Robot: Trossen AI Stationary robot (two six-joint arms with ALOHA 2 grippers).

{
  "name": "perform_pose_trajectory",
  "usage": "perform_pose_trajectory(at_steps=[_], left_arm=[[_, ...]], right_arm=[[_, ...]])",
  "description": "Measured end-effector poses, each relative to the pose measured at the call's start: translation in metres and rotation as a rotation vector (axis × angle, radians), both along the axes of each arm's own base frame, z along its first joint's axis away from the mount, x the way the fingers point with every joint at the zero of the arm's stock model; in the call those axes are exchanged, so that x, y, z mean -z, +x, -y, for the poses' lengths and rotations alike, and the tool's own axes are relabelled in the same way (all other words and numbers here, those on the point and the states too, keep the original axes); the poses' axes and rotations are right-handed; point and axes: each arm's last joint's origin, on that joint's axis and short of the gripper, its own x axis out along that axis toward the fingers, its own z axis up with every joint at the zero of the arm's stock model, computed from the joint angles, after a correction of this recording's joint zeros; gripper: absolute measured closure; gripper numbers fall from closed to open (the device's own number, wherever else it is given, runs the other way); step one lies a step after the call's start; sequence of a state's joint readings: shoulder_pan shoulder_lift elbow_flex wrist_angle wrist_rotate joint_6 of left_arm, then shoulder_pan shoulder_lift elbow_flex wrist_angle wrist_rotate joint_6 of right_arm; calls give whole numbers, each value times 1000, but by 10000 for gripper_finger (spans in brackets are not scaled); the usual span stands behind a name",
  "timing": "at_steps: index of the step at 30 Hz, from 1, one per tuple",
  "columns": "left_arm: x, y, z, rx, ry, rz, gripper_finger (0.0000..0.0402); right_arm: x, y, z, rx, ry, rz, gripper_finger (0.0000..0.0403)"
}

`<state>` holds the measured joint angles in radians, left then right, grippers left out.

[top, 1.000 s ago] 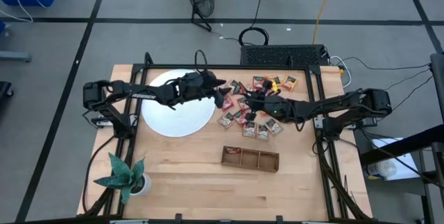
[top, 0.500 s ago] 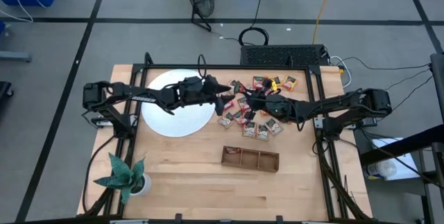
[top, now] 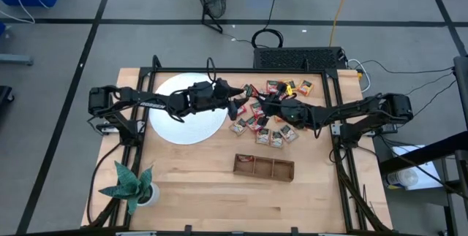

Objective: Pick & Place Tea
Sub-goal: Put the red tea bag into the left section of the wooden organizer

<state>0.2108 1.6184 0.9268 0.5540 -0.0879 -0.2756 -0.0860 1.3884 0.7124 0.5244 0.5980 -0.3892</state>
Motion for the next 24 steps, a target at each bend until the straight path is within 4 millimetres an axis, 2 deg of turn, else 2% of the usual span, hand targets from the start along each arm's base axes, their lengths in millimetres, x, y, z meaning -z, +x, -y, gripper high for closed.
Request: perform_pose_trajectory(at_steps=[24], left_arm=[[-4,0,0,-39,13,33,174]], right_arm=[[-3,1,0,-26,4,38,387]])
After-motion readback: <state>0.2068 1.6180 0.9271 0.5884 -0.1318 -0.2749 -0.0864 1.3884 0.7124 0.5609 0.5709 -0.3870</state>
